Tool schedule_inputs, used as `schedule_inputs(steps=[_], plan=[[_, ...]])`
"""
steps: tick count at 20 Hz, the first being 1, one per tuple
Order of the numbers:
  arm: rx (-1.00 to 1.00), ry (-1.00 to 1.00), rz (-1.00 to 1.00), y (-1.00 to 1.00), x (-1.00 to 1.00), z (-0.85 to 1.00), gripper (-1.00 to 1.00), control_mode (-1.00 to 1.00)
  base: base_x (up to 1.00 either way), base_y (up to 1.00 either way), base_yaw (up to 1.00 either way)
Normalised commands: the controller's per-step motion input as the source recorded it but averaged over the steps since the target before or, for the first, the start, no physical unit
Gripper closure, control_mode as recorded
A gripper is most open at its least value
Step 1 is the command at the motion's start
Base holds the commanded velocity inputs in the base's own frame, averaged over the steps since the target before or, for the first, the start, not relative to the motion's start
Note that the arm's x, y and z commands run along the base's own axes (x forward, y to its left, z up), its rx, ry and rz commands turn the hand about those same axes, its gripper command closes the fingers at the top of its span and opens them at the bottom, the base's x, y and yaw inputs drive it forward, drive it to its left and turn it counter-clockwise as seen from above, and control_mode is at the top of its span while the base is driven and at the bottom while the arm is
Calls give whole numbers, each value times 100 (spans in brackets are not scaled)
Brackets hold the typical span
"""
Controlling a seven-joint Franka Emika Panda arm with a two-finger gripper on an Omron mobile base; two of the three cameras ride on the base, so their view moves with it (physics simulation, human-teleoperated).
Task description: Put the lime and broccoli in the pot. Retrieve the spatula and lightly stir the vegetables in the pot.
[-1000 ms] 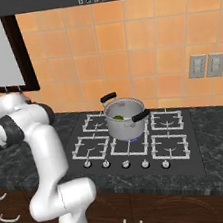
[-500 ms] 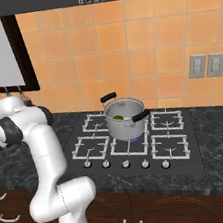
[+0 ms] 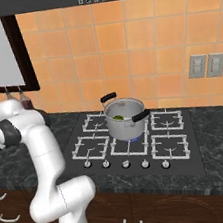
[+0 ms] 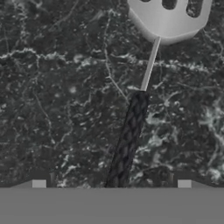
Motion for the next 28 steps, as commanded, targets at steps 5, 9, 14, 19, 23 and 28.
schedule_inputs(steps=[5, 9, 14, 19, 23, 28], plan=[[0, 0, -1, 10, 10, -16, -100, -100, 0, 0, 0], [2, 0, -7, 2, 0, -24, -100, -100, 0, 0, 0], [4, -1, -9, 0, 0, -25, 100, -100, 0, 0, 0], [4, -3, -5, 0, 14, -27, 100, -100, 0, 0, 0], [3, 0, 0, 0, 10, -12, 100, -100, 0, 0, 0], [0, 0, 0, 0, -18, 0, 100, -100, 0, 0, 0]])
